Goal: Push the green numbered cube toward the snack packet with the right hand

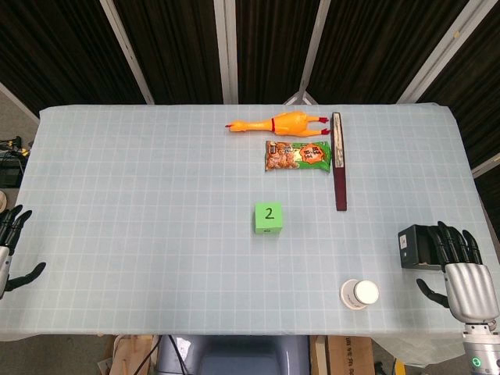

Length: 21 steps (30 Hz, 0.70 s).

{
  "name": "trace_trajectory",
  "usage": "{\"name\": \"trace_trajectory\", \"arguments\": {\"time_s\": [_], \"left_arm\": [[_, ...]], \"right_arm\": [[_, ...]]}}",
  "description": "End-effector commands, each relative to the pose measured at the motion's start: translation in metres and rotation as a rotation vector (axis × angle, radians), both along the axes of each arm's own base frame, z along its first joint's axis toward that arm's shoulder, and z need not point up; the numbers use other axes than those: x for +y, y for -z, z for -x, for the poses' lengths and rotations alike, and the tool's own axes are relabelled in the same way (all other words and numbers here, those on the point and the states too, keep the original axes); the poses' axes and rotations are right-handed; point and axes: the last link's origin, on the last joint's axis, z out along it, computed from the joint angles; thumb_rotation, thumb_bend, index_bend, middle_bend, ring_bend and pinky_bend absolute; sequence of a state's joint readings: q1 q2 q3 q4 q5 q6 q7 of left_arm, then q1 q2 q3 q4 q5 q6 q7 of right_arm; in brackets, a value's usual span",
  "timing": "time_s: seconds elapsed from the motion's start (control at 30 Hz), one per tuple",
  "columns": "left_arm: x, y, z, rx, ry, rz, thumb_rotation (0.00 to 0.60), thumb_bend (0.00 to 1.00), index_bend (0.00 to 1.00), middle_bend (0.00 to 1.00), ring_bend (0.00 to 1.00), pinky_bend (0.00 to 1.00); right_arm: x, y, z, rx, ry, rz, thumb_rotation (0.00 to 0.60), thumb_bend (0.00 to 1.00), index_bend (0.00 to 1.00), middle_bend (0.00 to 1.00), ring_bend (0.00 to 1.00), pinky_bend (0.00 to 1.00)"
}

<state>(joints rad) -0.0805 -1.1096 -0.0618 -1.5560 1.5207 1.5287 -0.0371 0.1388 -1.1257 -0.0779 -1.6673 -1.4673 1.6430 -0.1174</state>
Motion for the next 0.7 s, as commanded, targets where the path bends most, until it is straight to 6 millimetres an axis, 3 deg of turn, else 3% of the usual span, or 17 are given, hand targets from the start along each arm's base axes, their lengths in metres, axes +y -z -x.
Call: {"name": "trace_trajectory", "arguments": {"time_s": [0.03,0.33,0.7], "left_arm": [[-0.002,-0.003,-0.001,-0.012,0.011,-0.009,0.6,0.27,0.0,0.0,0.0,0.14],[-0.01,-0.018,0.0,-0.061,0.03,-0.054,0.6,0.27,0.0,0.0,0.0,0.14],[-0.01,-0.017,0.0,-0.057,0.031,-0.04,0.6,0.27,0.0,0.0,0.0,0.14]], "right_arm": [[0.002,0.001,0.0,0.006,0.014,0.032,0.6,0.22,0.03,0.01,0.0,0.0],[0.007,0.002,-0.001,-0.014,0.022,0.023,0.6,0.22,0.03,0.01,0.0,0.0],[0.004,0.011,-0.008,-0.03,0.005,-0.046,0.6,0.21,0.03,0.01,0.0,0.0]]}}
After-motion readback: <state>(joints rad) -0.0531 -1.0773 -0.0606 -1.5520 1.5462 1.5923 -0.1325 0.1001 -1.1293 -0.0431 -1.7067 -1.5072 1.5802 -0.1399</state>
